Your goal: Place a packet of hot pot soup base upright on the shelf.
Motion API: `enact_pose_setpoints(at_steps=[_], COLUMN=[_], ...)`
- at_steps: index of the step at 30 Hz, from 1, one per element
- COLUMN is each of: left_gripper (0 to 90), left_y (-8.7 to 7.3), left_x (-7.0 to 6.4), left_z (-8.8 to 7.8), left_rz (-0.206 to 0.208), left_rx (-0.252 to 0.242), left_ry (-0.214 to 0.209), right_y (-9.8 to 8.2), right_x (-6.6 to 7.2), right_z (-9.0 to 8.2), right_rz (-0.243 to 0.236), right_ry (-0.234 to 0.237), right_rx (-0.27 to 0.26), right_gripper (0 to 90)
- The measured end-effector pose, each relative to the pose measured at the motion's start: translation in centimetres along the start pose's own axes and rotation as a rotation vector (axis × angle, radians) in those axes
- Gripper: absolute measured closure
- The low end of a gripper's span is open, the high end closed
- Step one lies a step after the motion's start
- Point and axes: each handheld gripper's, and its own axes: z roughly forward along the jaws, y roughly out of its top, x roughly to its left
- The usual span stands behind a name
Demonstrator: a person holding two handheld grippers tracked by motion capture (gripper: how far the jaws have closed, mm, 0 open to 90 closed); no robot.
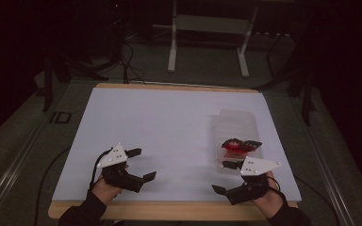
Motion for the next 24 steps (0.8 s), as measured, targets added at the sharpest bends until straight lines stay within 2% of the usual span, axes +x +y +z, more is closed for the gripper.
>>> enact_pose_setpoints(at_steps=[1, 3, 6, 7, 15, 24], left_gripper=[0.1, 0.1, 0.1, 0.1, 0.0, 0.0], left_y=[0.0, 0.1, 0.0, 0.0, -0.3, -0.8], left_x=[0.0, 0.0, 0.0, 0.0, 0.0, -0.1], left_z=[0.0, -0.1, -0.1, 0.0, 0.3, 0.5], left_rz=[0.0, 0.0, -0.001, 0.0, -0.007, -0.007], left_rx=[-0.002, -0.001, 0.0, 0.001, 0.002, 0.014], left_ry=[-0.001, -0.002, -0.006, -0.007, -0.009, -0.027], right_y=[-0.2, -0.6, -1.3, -1.6, -3.2, -4.4], right_x=[0.1, 0.5, 0.7, 0.7, -0.1, -0.4], right_z=[-0.2, -0.4, -0.6, -0.7, -1.4, -1.4], right_rz=[-0.004, -0.015, 0.004, 0.007, 0.083, 0.027], right_ry=[-0.005, -0.007, 0.0, -0.013, -0.032, -0.04], right_rx=[-0.011, 0.001, 0.013, 0.02, 0.041, 0.072], right_gripper=[13.7, 13.7, 13.2, 13.3, 13.3, 13.7])
